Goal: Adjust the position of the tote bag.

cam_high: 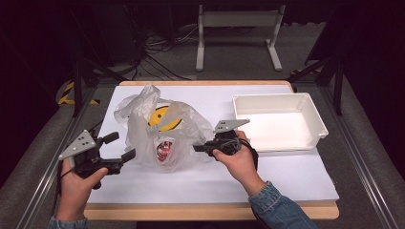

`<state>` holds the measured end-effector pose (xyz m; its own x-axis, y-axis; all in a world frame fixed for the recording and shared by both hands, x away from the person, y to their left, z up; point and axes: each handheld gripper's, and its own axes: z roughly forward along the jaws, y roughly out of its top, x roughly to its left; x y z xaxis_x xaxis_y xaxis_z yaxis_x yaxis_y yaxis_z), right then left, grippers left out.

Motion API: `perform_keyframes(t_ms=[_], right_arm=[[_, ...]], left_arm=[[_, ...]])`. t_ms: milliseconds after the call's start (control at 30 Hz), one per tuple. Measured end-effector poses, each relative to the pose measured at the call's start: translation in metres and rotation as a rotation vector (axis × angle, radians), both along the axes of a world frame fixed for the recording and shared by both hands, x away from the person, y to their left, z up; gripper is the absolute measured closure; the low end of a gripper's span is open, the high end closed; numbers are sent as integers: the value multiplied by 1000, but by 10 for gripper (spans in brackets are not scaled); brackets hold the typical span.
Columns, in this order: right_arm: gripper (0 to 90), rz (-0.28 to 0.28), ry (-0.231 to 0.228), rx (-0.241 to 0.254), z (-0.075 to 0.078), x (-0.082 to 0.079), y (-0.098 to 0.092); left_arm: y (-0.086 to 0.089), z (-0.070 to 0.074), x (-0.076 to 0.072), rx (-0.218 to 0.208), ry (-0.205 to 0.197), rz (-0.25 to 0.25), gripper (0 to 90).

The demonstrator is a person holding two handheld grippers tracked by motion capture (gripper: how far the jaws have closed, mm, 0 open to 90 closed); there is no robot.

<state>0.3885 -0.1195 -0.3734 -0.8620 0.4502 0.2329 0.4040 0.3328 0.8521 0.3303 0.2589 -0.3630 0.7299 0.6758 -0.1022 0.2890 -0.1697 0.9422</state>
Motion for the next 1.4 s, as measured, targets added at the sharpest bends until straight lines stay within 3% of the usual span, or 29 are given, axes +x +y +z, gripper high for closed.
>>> perform_keyframes(t_ms=[67,100,167,200,233,267,300,333,400,433,500,600,633,667,700,767,800,900,967,1100,1133,1167,1267,1367,1400], right_arm=[[817,-9,-6,-1,0,1,0],[727,-17,-13,-5,0,1,1],[629,-42,-40,-15,2,0,0],[629,-42,-40,-15,2,0,0],[549,-44,-61,-17,6,-2,-1],[347,-63,-150,-26,16,-7,-1],[347,-63,-150,-26,16,-7,-1],[258,-65,-217,-9,28,-11,-3],[228,-59,-240,2,33,-13,-3],[190,-40,-291,35,48,-16,-4],[164,-18,-322,73,61,-19,-2],[174,3,-348,94,71,-20,3],[217,9,-357,96,75,-19,8],[495,21,-364,72,77,-16,14],[495,21,-364,72,77,-16,14],[707,16,-349,27,73,-12,18],[794,-4,-336,-22,67,-7,20],[824,-43,-294,-81,48,1,18],[819,-77,-239,-111,29,9,12],[819,-112,-171,-142,5,17,4],[819,-112,-171,-142,5,17,4],[825,-133,-131,-162,-7,19,0],[841,-145,-106,-186,-14,19,-2],[868,-165,-54,-238,-25,16,-7],[870,-169,-37,-251,-28,15,-8]], left_arm=[[-7,-3,3,16,-6,-22,188],[-10,-4,5,23,-10,-29,285],[-12,-3,6,25,-4,-30,572],[-13,-2,7,27,-10,-26,572],[-13,1,7,26,-12,-25,688],[-13,5,5,22,-22,-29,874],[-13,5,5,22,-22,-29,895],[-13,9,3,20,-40,-22,900],[-12,12,1,26,-53,-16,900],[-12,12,0,20,-57,-14,900],[-11,13,0,20,-59,-12,900],[-13,10,2,21,-48,-18,900],[-14,8,3,24,-45,-20,900],[-15,5,5,32,-40,-21,900],[-15,5,5,32,-40,-21,900],[-11,0,7,41,-29,-9,900],[-8,-2,8,46,-16,-4,900],[1,-15,11,68,23,19,900],[6,-25,13,80,54,28,900],[9,-35,17,89,94,34,900],[9,-39,18,104,104,33,900],[9,-44,19,120,118,34,900],[10,-49,20,146,135,36,900],[16,-64,23,179,193,58,900],[16,-64,23,179,193,58,900]])
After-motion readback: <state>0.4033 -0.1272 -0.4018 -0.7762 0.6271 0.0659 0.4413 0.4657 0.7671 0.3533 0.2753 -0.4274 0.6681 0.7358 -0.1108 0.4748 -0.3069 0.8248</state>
